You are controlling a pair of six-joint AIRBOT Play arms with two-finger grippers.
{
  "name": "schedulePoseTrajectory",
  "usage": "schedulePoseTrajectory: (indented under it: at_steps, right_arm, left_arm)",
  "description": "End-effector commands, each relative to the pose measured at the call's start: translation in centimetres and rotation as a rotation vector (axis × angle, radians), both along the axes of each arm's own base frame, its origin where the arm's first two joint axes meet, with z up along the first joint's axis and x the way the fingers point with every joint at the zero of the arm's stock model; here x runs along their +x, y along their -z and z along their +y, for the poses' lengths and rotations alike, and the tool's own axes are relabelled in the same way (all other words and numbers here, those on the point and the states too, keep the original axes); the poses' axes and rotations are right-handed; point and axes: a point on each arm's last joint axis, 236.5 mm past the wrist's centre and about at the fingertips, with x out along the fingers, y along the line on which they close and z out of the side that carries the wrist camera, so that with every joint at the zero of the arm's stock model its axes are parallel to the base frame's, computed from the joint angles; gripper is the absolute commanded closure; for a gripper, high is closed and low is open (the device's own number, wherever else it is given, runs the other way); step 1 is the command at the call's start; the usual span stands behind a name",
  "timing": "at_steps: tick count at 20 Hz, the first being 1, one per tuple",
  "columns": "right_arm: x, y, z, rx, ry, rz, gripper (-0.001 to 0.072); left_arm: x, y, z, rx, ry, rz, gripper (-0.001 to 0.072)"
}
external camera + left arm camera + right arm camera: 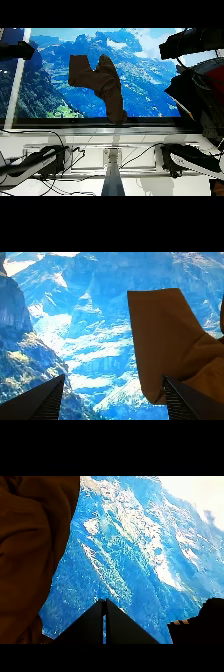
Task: Fold the clothes and pants, and hang the long-sleeved shirts on hangers.
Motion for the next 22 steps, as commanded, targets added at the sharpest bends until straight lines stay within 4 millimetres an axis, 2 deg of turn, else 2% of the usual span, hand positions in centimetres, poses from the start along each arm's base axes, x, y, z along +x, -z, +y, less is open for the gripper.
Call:
schedulePoseTrajectory:
  at_steps: [1, 7, 8, 11, 12, 13, 15, 17, 18, 20, 21, 22]
  right_arm:
    - [0.0, 0.0, -0.2, -0.042, -0.044, -0.013, 0.0690]
    - [0.1, 0.0, -0.2, -0.070, -0.094, -0.029, 0.0690]
    - [0.7, -0.5, 0.0, -0.061, -0.092, -0.064, 0.0690]
    - [4.4, -4.0, 1.3, 0.005, -0.079, -0.271, 0.0690]
    - [5.4, -4.3, 1.2, 0.000, -0.071, -0.306, 0.0691]
    - [6.4, -3.5, 0.9, -0.022, -0.072, -0.301, 0.0692]
    - [8.0, 0.7, 0.9, -0.062, -0.085, -0.194, 0.0692]
    - [8.9, 7.7, 1.3, -0.077, -0.110, 0.001, 0.0692]
    - [9.0, 11.8, 2.2, -0.050, -0.123, 0.114, 0.0692]
    - [8.3, 18.2, 5.3, 0.035, -0.198, 0.296, 0.0691]
    - [8.0, 20.2, 7.3, 0.089, -0.241, 0.349, 0.0652]
    - [7.9, 21.7, 9.4, 0.151, -0.276, 0.380, 0.0465]
  left_arm:
    - [0.0, 0.0, 0.0, 0.001, 0.000, -0.001, 0.0010]
    - [0.0, 0.0, 0.0, 0.001, 0.000, -0.001, 0.0011]
    - [0.0, 0.0, 0.0, 0.001, 0.000, -0.001, 0.0011]
    - [0.0, 0.0, 0.0, 0.001, 0.000, -0.001, 0.0011]
    - [0.0, 0.0, 0.0, 0.001, 0.000, -0.001, 0.0011]
    - [0.0, 0.0, 0.0, 0.001, 0.000, -0.001, 0.0010]
    - [0.0, 0.0, 0.0, 0.001, 0.000, -0.001, 0.0011]
    - [0.0, 0.0, 0.0, 0.001, 0.000, -0.001, 0.0011]
    - [0.0, 0.0, 0.0, 0.001, 0.000, -0.001, 0.0011]
    - [0.0, 0.0, 0.0, 0.001, 0.000, -0.001, 0.0011]
    - [0.0, 0.0, 0.0, 0.001, 0.000, -0.001, 0.0011]
    - [0.0, 0.0, 0.0, 0.001, 0.000, -0.001, 0.0011]
